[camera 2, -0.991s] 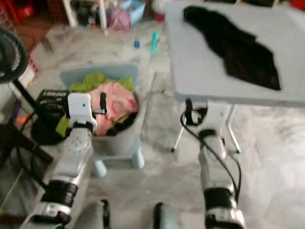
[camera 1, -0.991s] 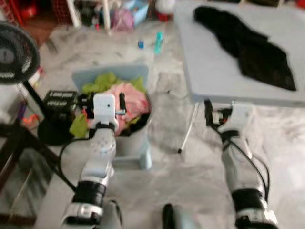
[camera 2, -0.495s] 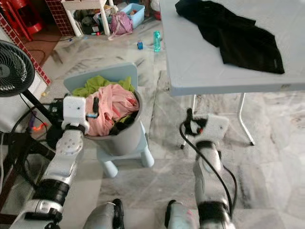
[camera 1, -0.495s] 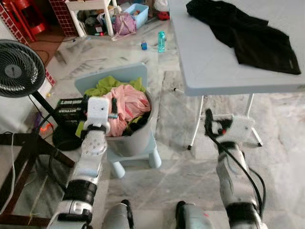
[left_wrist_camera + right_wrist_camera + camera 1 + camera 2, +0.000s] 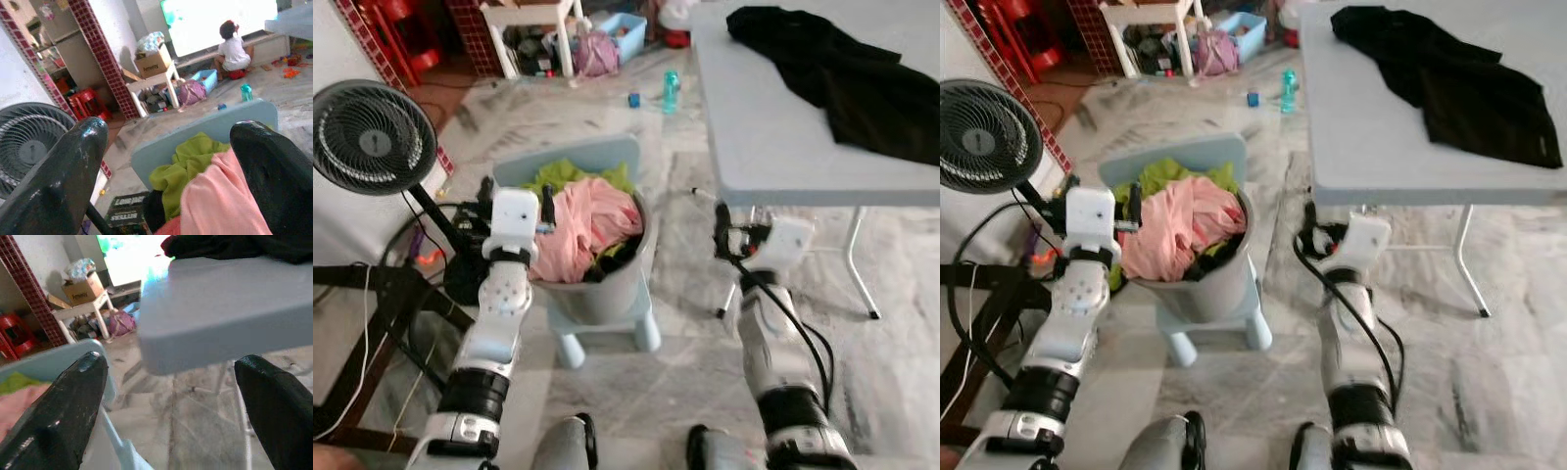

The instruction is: Hang hanger

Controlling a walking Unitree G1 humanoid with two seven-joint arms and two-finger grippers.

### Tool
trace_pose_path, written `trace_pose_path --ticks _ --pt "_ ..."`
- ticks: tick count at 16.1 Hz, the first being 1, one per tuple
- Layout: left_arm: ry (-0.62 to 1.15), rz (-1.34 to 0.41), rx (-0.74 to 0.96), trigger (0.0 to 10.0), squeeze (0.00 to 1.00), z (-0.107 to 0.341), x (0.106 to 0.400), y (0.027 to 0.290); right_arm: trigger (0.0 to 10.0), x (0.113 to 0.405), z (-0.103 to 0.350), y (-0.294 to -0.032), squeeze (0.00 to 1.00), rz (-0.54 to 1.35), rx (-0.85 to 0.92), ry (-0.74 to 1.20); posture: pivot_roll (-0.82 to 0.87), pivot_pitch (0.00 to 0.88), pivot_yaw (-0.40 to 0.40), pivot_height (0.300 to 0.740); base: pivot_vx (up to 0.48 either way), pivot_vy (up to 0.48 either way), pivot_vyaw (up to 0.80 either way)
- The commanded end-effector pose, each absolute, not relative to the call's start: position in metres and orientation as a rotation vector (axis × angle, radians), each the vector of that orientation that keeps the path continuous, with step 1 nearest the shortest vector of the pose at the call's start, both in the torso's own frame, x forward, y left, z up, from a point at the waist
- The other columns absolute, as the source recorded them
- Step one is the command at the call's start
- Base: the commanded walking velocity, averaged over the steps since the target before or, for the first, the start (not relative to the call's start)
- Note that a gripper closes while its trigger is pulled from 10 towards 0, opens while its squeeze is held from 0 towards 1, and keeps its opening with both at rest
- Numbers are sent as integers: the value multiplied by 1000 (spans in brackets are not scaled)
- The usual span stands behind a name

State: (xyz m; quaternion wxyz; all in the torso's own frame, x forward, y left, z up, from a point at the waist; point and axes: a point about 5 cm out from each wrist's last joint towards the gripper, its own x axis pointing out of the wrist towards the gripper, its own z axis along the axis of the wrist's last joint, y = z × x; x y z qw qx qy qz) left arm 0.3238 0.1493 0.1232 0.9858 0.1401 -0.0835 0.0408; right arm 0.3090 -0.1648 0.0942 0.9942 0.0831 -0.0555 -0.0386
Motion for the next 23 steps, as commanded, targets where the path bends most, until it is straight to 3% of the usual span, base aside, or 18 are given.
trace_pose_path --ticks 1,5,9,13,23 --pt "-154 60 285 10000 0 118 324 149 10000 310 105 -167 0 -62 143 -165 -28 50 84 740 0 0 0" --pt "-189 80 253 10000 0 127 330 147 10000 317 119 -173 0 -51 112 -203 -46 79 55 740 0 0 0" --pt "-228 35 265 10000 0 129 325 136 10000 307 123 -151 0 37 89 -215 -72 129 50 740 0 0 0" --pt "-222 59 219 10000 0 135 327 137 10000 309 129 -158 0 20 79 -210 -71 194 43 740 0 0 0" --pt "-211 148 218 10000 0 139 324 149 10000 304 135 -157 0 46 60 -209 -66 195 39 740 0 0 0"
